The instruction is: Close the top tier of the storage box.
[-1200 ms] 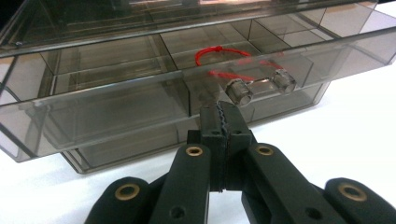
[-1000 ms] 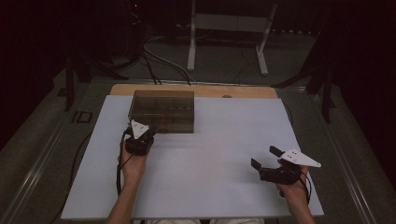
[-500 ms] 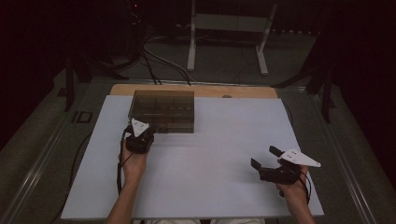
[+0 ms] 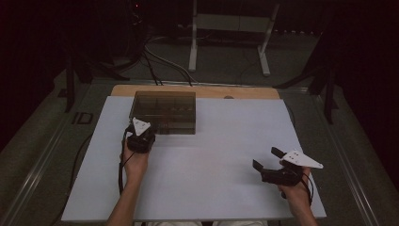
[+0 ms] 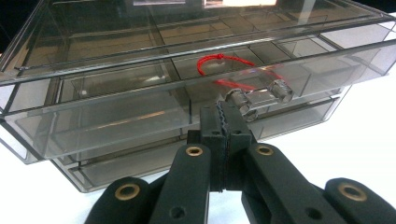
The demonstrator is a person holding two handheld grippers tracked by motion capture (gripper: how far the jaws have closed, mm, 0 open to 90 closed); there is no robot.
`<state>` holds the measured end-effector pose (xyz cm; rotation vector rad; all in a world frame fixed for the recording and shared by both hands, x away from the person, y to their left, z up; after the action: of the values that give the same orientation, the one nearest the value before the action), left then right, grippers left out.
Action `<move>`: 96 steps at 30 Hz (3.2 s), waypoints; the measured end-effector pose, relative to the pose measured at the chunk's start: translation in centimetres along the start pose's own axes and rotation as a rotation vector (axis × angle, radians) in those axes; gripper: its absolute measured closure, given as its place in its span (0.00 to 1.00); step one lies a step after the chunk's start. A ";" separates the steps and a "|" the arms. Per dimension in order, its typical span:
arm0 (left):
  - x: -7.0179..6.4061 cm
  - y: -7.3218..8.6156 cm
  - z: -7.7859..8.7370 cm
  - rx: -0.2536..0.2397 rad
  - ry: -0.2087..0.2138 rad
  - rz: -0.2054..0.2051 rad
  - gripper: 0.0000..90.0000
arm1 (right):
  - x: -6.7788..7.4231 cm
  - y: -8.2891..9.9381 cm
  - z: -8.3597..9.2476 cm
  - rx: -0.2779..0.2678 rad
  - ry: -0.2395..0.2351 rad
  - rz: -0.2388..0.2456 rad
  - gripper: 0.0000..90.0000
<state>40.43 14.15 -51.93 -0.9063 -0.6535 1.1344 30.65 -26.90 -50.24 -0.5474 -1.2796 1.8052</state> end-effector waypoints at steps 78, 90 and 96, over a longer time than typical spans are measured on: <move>0.4 -2.0 4.9 -0.132 0.105 0.006 0.40 | 0.1 0.1 0.3 -0.002 -0.003 0.000 0.06; 0.8 -0.4 8.3 -0.146 0.153 -0.014 0.03 | 0.6 0.0 0.7 -0.010 -0.016 0.004 0.06; 1.2 1.2 9.4 -0.140 0.153 -0.045 0.03 | 0.7 0.0 0.7 -0.015 -0.021 0.002 0.06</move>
<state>32.46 18.06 -48.30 -1.0815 -0.6296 0.9780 29.72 -26.73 -49.90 -0.5389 -1.3081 1.8087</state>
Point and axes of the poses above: each handheld gripper's, and its own axes: z roughly backward along the jaws, y roughly out of its underside, x roughly to its left, the point moved 6 cm from there along -z, roughly forward along the jaws, and after that the axes turned 1 degree about -y, right-handed, at the moved point
